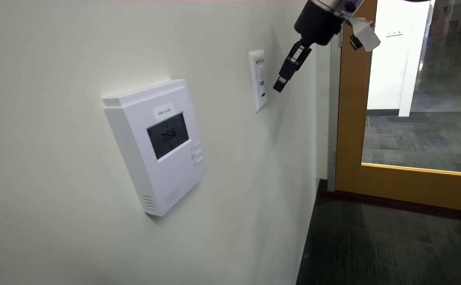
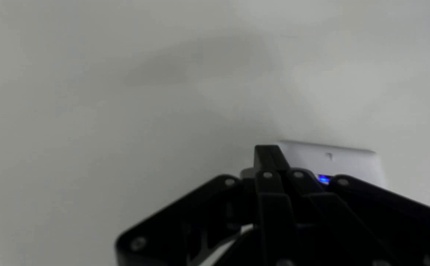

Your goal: Turn off the light

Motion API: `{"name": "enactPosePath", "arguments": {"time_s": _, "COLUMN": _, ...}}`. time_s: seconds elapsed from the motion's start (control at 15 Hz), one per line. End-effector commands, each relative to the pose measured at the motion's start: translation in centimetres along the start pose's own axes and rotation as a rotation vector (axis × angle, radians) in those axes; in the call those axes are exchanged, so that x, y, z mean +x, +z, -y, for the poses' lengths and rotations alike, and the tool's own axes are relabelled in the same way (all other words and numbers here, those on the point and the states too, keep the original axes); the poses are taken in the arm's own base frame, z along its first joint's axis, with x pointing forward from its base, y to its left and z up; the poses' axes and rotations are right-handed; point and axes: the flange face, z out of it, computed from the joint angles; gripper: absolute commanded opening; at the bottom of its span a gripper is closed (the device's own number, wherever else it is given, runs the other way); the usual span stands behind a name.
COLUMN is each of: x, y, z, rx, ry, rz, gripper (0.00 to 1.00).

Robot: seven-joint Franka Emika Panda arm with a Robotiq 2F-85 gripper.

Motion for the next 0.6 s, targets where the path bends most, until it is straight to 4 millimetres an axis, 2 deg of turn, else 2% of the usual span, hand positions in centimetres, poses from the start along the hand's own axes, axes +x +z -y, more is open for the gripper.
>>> {"name": "enactPosePath", "arguments": {"time_s": 0.0, "x": -1.7, "y": -2.5, "z": -3.5, "rx": -0.041, "ry": -0.016, "rz": 0.062, "gripper": 0.0}}
{"name": "enactPosePath", "arguments": {"time_s": 0.2, "x": -3.0, "y": -3.7, "z": -3.6, "rx": -0.024, "ry": -0.062, "rz": 0.085, "gripper": 0.0}}
{"name": "enactPosePath", "arguments": {"time_s": 0.53, "x": -2.3, "y": -6.3, "z": -0.2, "rx": 0.028, "ry": -0.145, "rz": 0.059, "gripper": 0.0}}
